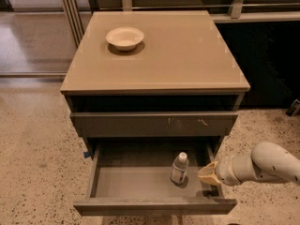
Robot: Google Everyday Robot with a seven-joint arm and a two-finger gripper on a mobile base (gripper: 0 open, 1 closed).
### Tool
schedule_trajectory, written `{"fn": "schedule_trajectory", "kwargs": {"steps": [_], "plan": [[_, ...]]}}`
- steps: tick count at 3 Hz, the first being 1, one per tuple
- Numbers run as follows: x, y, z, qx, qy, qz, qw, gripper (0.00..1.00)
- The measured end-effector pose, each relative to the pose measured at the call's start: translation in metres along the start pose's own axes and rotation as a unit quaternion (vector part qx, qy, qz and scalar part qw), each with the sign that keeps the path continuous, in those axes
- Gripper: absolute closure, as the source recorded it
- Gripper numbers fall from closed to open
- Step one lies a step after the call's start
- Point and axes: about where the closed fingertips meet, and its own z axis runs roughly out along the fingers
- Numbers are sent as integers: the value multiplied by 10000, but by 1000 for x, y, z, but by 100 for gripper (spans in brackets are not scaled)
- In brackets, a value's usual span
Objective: Pick blue plastic bottle from middle drawer and place on counter
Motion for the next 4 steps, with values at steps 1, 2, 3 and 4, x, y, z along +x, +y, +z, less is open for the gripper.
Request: {"fn": "schedule_trajectory", "kwargs": {"steps": [1,2,3,4], "plan": [[2,-5,17,-98,-268,1,9996,31],[1,-10,32,-177,-438,-20,9989,11],[-1,-14,44,-231,-575,-43,9981,8],[-8,-16,56,-283,-777,-123,9965,4]]}}
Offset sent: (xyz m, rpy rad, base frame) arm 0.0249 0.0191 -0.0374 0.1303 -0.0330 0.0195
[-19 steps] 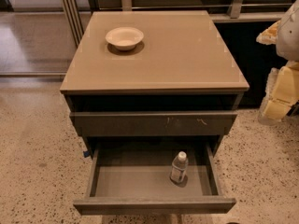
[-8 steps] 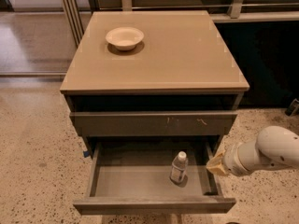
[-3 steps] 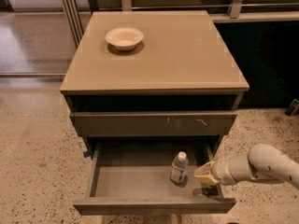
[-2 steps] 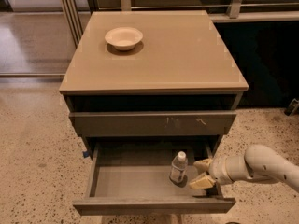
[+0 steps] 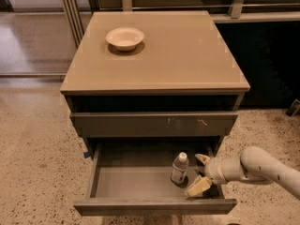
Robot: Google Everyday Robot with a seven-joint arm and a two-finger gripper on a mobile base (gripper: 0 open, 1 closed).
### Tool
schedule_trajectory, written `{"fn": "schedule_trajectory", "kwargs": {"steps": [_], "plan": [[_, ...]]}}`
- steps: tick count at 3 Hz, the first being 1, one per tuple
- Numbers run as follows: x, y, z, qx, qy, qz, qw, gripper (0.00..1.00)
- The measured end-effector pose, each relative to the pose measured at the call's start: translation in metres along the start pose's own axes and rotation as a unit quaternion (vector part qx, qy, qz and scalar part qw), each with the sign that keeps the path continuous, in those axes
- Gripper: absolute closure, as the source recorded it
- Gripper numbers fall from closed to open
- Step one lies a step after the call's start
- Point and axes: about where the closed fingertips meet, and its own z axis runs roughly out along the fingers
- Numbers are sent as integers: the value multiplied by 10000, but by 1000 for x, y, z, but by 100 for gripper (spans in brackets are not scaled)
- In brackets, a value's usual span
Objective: Pick blue plastic bottle from middle drawer and place on counter
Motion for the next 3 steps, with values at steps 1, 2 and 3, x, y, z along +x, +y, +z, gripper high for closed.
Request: {"fn": "schedule_trajectory", "kwargs": {"steps": [1,2,3], "plan": [[-10,-3,13,-33,-289,-156,9995,4],[-25,-6,25,-77,-555,-374,9977,4],[-41,-10,35,-122,-739,-588,9955,9]]}}
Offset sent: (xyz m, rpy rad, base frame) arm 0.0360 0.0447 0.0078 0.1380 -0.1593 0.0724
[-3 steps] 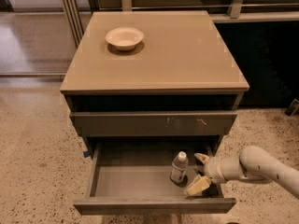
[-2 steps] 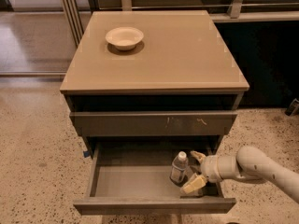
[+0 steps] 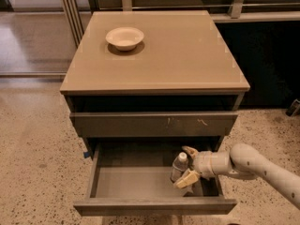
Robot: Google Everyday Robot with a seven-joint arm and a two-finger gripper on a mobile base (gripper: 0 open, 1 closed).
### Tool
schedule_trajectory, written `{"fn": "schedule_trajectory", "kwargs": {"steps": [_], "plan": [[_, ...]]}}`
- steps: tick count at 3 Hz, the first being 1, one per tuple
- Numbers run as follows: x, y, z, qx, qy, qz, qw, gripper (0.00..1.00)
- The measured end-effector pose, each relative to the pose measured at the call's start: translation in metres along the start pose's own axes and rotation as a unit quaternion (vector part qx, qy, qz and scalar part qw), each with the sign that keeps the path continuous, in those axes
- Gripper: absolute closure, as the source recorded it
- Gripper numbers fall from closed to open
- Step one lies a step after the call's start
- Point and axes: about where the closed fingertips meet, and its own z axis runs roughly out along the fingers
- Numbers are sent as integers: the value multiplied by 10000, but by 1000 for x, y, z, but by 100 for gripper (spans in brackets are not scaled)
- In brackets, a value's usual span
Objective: Pick blue plastic bottle from middle drawer and place on counter
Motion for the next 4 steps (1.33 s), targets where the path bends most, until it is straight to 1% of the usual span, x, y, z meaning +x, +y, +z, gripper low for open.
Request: {"fn": "schedule_trajectory", "kwargs": {"steps": [2,3,4], "plan": [[0,0,0,-1,0,0,10000,54],[0,0,0,-1,0,0,10000,85],[0,0,0,-2,0,0,10000,100]]}}
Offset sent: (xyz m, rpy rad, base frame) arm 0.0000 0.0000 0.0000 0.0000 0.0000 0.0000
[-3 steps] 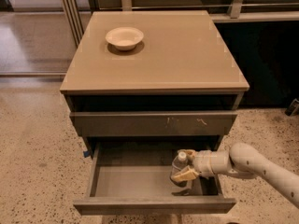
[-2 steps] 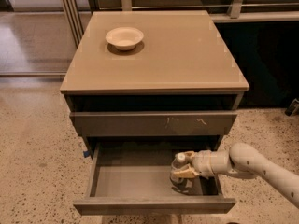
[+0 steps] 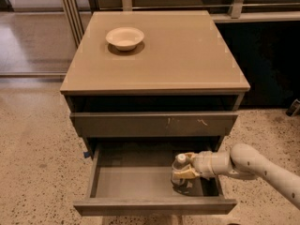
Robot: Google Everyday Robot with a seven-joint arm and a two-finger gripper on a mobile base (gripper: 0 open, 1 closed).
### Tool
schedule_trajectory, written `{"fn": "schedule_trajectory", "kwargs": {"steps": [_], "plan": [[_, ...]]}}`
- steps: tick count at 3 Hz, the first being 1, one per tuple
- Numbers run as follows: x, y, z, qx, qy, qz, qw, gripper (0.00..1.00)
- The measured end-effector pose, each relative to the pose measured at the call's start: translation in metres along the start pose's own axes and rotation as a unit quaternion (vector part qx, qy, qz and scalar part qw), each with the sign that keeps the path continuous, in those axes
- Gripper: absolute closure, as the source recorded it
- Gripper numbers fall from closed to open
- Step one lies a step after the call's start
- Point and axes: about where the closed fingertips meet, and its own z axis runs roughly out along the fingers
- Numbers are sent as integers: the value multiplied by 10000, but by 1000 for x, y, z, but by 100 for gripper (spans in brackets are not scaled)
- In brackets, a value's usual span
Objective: Pick blue plastic bottle from middle drawer and place on counter
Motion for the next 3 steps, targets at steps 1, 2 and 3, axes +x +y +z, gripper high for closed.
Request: {"fn": "schedule_trajectory", "kwargs": {"steps": [1,2,3], "plan": [[-30,5,-13,-145,107,-32,9998,100],[-103,18,-33,-399,145,13,9991,100],[-209,29,-71,-432,175,21,9989,100]]}}
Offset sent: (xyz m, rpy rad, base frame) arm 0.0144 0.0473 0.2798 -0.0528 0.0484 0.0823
